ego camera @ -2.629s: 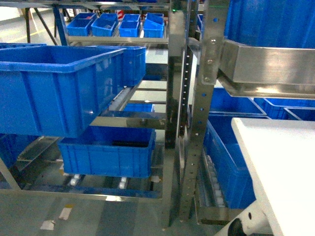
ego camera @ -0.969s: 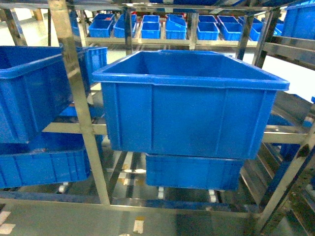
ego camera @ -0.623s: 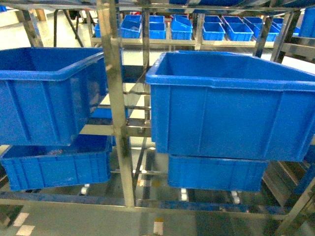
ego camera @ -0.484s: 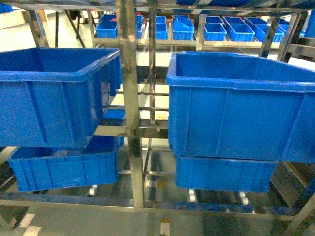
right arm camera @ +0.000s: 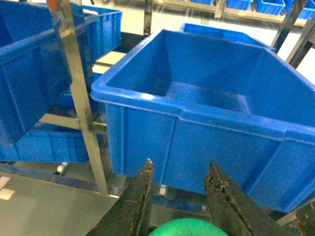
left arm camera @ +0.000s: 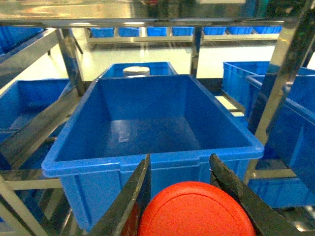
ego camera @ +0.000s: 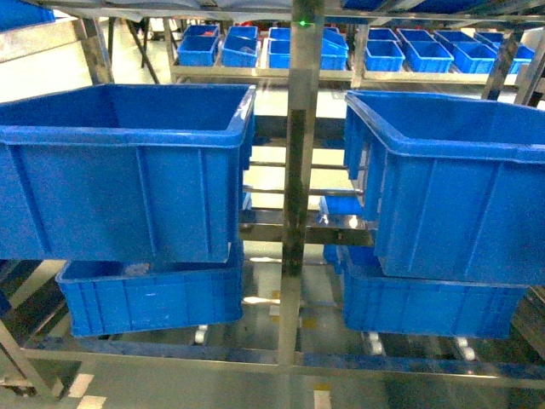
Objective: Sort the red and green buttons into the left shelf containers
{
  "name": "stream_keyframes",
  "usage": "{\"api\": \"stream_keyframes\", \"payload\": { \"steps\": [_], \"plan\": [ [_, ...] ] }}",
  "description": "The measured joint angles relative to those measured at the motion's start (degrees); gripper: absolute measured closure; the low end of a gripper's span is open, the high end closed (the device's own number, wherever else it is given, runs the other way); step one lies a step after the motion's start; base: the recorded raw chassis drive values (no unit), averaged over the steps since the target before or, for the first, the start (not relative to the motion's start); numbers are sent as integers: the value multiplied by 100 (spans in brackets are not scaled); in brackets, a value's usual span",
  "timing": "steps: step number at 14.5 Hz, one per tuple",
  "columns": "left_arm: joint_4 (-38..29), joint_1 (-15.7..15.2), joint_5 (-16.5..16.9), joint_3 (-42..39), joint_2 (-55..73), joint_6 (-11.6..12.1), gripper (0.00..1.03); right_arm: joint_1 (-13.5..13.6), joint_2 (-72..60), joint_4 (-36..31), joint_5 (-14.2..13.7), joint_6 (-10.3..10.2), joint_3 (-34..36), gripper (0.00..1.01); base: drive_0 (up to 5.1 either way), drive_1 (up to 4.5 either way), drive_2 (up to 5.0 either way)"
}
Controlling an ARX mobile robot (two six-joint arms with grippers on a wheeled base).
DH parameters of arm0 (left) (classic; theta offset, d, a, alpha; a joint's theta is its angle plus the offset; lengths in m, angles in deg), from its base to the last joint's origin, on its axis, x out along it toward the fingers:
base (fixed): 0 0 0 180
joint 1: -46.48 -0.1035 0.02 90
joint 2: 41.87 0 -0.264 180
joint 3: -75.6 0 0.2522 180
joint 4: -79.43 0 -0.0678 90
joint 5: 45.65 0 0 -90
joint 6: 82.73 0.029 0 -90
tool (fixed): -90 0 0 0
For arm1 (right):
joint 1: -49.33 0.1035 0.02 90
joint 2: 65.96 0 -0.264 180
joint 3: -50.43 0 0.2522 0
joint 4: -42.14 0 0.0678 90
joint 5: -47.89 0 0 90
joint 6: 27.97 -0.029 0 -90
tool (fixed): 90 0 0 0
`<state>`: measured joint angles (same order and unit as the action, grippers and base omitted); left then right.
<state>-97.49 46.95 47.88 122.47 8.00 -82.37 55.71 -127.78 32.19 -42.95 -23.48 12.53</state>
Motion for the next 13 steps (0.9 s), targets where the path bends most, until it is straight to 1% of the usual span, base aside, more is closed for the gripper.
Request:
{"api": "stream_keyframes", "payload": {
  "steps": [4,12,13],
  "plan": [
    [20,22,28,0,-13,0,71,0,37,-28,0,0,0,72,-508,313,134],
    [13,20,15,-2,22,0,71,0,-22,-37,0,0,0,72,0,0,0],
    [13,20,15,-2,22,0,71,31,-90,-125,-57,0,-33,72,0,0,0]
  ]
}}
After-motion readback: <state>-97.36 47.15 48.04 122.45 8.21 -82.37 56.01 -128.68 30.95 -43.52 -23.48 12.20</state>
